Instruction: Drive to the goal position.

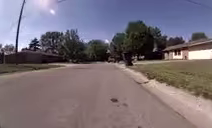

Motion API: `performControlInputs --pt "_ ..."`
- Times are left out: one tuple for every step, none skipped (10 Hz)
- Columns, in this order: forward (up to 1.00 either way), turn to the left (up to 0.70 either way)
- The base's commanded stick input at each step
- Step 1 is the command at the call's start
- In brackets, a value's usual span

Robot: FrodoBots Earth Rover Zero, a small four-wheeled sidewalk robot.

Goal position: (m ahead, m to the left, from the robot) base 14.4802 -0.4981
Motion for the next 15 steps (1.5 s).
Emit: performControlInputs --pt "0.7 0.0" --pt "0.7 0.0" --pt "0.7 0.0" --pt "0.7 0.0" --pt "0.7 0.0" --pt "0.7 0.0" --pt "0.7 -0.07" --pt "0.7 -0.18" --pt "0.7 -0.35" --pt "0.7 -0.35" --pt "0.7 -0.35" --pt "0.7 -0.35" --pt "0.7 -0.23" --pt "0.7 -0.08" --pt "0.7 0.0"
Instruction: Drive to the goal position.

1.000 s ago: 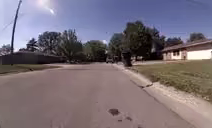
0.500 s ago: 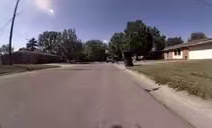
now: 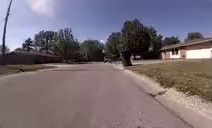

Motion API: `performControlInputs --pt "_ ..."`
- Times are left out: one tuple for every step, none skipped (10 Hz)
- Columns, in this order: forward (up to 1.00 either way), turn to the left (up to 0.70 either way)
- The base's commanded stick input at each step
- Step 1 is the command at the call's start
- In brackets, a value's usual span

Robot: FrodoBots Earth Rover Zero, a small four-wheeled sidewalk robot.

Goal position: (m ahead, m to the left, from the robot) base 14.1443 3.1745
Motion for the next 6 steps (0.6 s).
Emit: performControlInputs --pt "0.7 0.0" --pt "0.7 0.0" --pt "0.7 0.0" --pt "0.7 0.0" --pt "0.7 0.0" --pt "0.7 0.0"
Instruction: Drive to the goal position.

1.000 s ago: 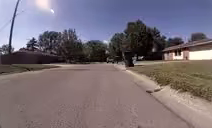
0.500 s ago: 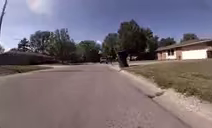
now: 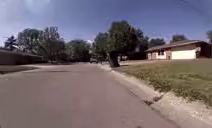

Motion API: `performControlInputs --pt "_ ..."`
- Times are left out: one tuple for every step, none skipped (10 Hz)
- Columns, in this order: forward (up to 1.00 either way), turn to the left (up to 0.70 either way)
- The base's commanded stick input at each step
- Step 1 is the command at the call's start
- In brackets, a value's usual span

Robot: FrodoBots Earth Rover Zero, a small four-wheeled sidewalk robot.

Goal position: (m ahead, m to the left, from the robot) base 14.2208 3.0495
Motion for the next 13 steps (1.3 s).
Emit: performControlInputs --pt "0.7 0.0" --pt "0.7 0.0" --pt "0.7 0.0" --pt "0.7 0.0" --pt "0.7 0.0" --pt "0.7 0.0" --pt "0.7 0.0" --pt "0.7 0.0" --pt "0.7 0.0" --pt "0.7 0.1" --pt "0.7 0.35" --pt "0.7 0.35" --pt "0.7 0.35"
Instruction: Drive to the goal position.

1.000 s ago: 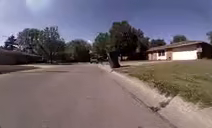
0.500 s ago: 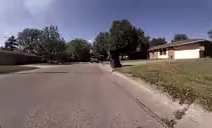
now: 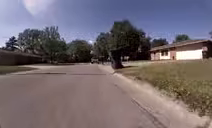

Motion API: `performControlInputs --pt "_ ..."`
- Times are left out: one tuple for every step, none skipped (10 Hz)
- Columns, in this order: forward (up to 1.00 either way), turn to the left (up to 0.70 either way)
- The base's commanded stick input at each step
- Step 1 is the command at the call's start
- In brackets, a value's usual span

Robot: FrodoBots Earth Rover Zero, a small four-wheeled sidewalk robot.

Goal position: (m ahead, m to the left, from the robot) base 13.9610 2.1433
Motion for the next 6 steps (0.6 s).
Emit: performControlInputs --pt "0.7 0.35" --pt "0.7 0.35" --pt "0.7 0.35" --pt "0.7 0.35" --pt "0.7 0.35" --pt "0.7 0.35"
